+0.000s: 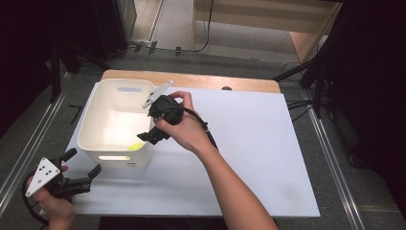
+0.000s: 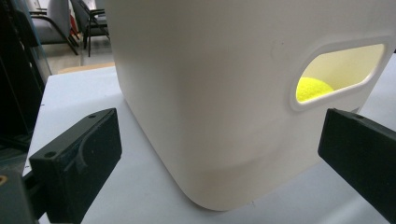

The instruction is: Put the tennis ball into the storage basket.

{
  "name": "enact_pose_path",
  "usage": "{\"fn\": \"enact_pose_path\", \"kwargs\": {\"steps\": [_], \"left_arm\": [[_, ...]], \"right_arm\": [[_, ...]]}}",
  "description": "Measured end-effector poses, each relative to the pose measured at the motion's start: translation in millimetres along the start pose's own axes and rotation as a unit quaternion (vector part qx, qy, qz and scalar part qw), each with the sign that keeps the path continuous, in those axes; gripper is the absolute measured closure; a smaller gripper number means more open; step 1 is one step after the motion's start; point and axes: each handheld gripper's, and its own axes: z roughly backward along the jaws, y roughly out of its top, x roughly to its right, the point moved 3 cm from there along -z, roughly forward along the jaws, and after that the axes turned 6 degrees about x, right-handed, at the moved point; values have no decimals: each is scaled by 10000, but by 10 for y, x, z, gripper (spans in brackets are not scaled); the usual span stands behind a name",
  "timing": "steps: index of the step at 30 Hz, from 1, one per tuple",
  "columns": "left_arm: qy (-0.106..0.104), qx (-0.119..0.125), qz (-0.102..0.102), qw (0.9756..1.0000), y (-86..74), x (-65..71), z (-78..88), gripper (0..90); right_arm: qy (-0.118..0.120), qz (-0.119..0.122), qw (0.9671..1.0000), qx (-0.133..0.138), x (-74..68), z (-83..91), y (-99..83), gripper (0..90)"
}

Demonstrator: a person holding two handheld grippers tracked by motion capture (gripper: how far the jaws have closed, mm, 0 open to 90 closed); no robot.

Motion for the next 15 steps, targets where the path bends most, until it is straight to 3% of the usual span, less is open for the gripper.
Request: {"fn": "enact_pose_path", "kwargs": {"steps": [15], "left_arm": [[0, -11, -13, 10000, 0, -2, 4, 0]], "right_arm": [[-323, -252, 9989, 224, 74, 247, -315, 0]]}}
